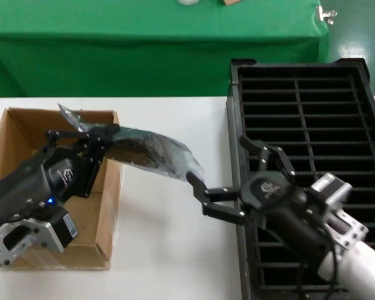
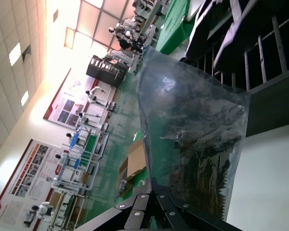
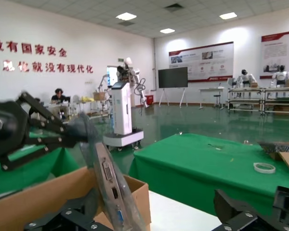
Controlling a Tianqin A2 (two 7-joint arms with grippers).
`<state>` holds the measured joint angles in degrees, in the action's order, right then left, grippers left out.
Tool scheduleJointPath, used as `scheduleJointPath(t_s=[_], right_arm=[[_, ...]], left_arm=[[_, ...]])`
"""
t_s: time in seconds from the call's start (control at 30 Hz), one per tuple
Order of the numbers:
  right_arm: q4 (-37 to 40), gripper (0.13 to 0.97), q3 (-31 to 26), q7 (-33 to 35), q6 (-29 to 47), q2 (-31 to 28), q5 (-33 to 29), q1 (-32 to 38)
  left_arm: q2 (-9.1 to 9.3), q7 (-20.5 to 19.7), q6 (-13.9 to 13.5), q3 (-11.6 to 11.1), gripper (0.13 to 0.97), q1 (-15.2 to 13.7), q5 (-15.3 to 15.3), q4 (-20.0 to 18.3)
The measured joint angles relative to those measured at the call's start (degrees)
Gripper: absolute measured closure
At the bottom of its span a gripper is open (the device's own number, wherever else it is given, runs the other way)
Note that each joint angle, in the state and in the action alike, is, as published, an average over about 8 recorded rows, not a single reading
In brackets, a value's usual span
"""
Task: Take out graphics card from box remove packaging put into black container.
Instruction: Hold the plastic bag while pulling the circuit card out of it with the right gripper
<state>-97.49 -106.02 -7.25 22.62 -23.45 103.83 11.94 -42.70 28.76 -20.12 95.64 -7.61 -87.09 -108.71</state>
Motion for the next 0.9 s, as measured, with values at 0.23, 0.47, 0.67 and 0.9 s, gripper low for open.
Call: scheduleJointPath(t_s=[0.23,0.47,0.67,0.9], right_arm=[[4.1,0.288,-4.2,-3.5,-3.2,1.7,-6.7,5.1],[5.0,0.436,-5.8,-8.2,-4.5,1.3,-12.3,7.5],[2.5,0.572,-4.8,-10.0,-2.6,-2.1,-12.8,6.3],[-2.0,0.717,-2.1,-10.0,0.6,-7.8,-10.1,2.6]], left_arm=[[0.0,0.0,0.0,0.0,0.958,0.0,0.0,0.0],[0.0,0.0,0.0,0.0,0.958,0.0,0.0,0.0],[0.0,0.0,0.0,0.0,0.958,0.0,0.0,0.0],[0.0,0.0,0.0,0.0,0.958,0.0,0.0,0.0]])
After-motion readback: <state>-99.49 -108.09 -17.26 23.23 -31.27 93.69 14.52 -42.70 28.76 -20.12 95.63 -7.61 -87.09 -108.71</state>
